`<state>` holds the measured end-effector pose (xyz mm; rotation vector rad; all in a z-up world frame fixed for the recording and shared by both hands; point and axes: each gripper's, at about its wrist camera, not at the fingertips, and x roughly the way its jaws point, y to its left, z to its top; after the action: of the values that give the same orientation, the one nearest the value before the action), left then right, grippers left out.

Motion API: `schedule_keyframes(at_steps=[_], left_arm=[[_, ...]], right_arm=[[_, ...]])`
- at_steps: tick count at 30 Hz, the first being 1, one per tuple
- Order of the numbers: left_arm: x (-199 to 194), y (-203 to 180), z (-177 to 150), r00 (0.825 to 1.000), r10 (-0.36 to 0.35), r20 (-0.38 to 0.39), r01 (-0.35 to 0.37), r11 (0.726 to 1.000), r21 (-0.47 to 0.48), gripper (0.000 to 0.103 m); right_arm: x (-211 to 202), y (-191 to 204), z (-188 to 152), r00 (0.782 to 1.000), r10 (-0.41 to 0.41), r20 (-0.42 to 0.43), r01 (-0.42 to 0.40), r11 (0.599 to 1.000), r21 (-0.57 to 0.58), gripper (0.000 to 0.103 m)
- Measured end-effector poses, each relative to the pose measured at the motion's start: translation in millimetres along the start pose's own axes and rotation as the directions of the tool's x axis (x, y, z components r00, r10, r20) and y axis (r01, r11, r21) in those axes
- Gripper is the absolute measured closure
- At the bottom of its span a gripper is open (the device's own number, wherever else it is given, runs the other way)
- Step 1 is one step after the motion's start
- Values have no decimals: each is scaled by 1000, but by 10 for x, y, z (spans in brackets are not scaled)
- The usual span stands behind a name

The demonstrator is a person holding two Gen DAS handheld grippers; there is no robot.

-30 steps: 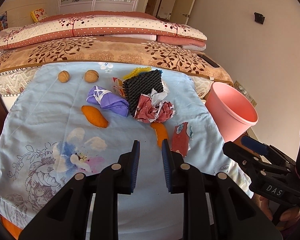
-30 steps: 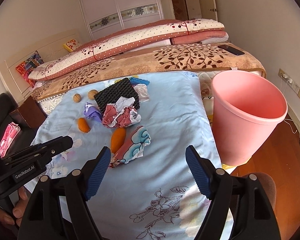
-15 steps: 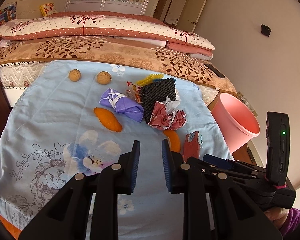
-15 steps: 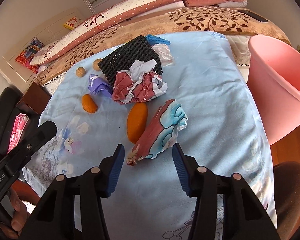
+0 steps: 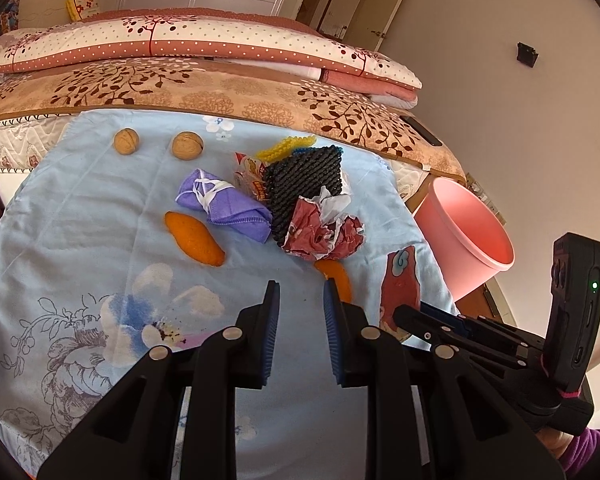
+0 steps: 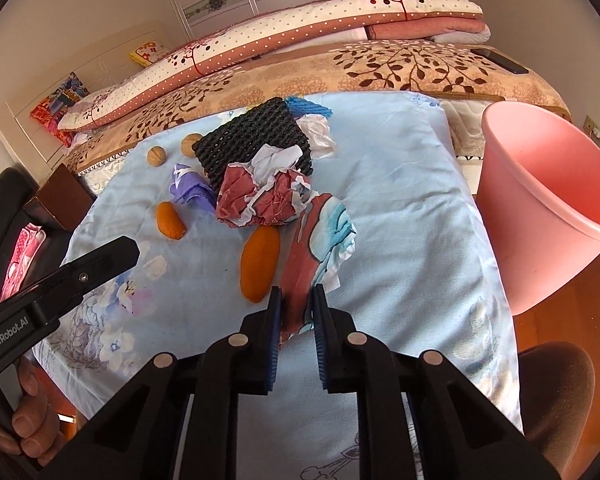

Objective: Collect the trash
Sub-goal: 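Grasp the crumpled red-white paper with the left tool while the right tool holds the wrapper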

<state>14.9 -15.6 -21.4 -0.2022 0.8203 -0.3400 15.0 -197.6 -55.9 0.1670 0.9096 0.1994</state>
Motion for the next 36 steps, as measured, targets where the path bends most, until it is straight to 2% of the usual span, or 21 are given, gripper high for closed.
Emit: schedule_keyframes(at_steps=[6, 16, 19, 22, 29, 31, 32, 36], left_arm=[[236, -56, 193, 1000, -24, -11, 24, 1000, 9, 81], [729, -70, 355, 998, 43, -40, -41, 998, 42, 80], [832, -18, 353, 998, 32, -61, -31, 999, 18, 62], [901, -6, 315, 996, 27, -85, -26, 1000, 9, 62], [880, -54, 275, 997, 7, -73, -6, 1000, 17, 62], [875, -73, 269, 997, -4, -72, 5, 1000, 17, 68], [872, -88, 265, 997, -9, -71, 10, 1000, 22, 77], [827, -146, 235, 999, -12, -52, 14, 999, 43, 80]], right_arm=[[-99, -86, -7, 999, -4, 36, 3, 1000, 1, 89], [-155, -233, -30, 998, 3, 62, -4, 1000, 27, 89], [-142, -264, -36, 998, 9, 58, -11, 999, 38, 89], [-132, -277, -41, 998, 14, 56, -16, 999, 41, 89], [-134, -274, -45, 998, 15, 56, -17, 999, 38, 89], [-143, -277, -47, 998, 12, 60, -14, 999, 37, 89], [-149, -278, -49, 998, 10, 62, -13, 999, 36, 89], [-162, -276, -57, 998, 7, 67, -9, 999, 33, 89]])
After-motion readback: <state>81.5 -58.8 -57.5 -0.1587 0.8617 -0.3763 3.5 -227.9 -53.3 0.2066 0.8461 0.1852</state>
